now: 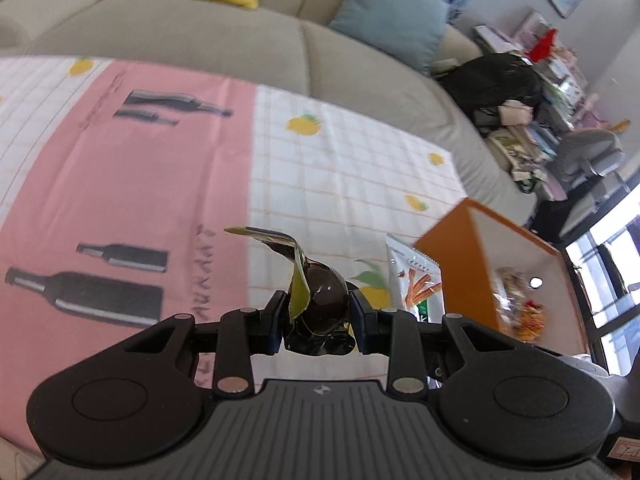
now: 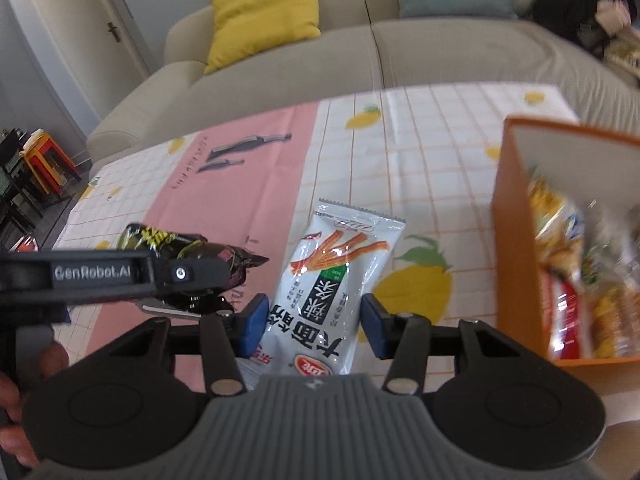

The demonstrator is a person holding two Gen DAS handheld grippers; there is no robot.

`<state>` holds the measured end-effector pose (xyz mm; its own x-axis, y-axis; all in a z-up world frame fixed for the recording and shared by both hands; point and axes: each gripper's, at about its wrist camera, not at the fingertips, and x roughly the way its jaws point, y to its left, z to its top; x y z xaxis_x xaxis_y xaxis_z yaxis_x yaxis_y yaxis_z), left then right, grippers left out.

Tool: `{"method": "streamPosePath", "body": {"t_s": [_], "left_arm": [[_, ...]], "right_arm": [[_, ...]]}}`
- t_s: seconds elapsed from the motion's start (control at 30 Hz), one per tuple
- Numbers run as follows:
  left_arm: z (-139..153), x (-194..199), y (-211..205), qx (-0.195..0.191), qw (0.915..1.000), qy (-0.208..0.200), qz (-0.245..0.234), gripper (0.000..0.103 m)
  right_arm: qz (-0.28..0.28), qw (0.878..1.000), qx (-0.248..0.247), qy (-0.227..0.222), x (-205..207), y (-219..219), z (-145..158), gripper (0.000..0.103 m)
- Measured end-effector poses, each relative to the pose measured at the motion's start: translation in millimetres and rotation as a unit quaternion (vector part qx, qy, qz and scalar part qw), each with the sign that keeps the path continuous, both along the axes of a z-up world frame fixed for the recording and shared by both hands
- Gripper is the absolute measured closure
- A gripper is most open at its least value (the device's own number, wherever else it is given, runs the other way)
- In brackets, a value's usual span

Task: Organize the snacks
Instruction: 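Carry the dark snack and fries-stick packet over the orange box with both tools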

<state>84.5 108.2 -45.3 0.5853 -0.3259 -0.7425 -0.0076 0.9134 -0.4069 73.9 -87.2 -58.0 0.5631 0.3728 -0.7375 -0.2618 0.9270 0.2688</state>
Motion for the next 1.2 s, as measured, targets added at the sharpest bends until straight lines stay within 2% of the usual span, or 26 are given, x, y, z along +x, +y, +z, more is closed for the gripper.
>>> {"method": "streamPosePath", "body": {"t_s": [0.2,0.37,0.57,0.73,0.93,1.07,1.2], "left_arm": [[39,-4,-36,-0.008,0.9986,-0.030,-0.041,0.066],[66,3,-77,-0.018,0.9943,-0.056,-0.089,0.066],[89,22,-129,-0.017,0.9858,-0.079,-0.147,0.066],[90,45,-173,-0.009,0.9769,-0.083,-0.196,0.066],[71,74,-224,-0.001,0.9649,-0.067,-0.254,0.066],[47,94,-251,0.010,0.9605,-0.037,-0.276,0.066],[18,105,-271,0.027,0.9556,-0.003,-0.293,0.066]], "right_arm": [[0.011,0.999,-0.022,-0.036,-20,-39,35,0.054],[0.020,0.996,-0.065,-0.061,-28,-77,62,0.054],[0.018,0.990,-0.110,-0.083,-24,-125,86,0.054],[0.020,0.985,-0.151,-0.082,-7,-161,91,0.054],[0.008,0.982,-0.185,-0.046,21,-206,82,0.054],[-0.008,0.979,-0.204,0.012,50,-233,58,0.054],[-0.031,0.974,-0.211,0.081,74,-255,21,0.054]]}}
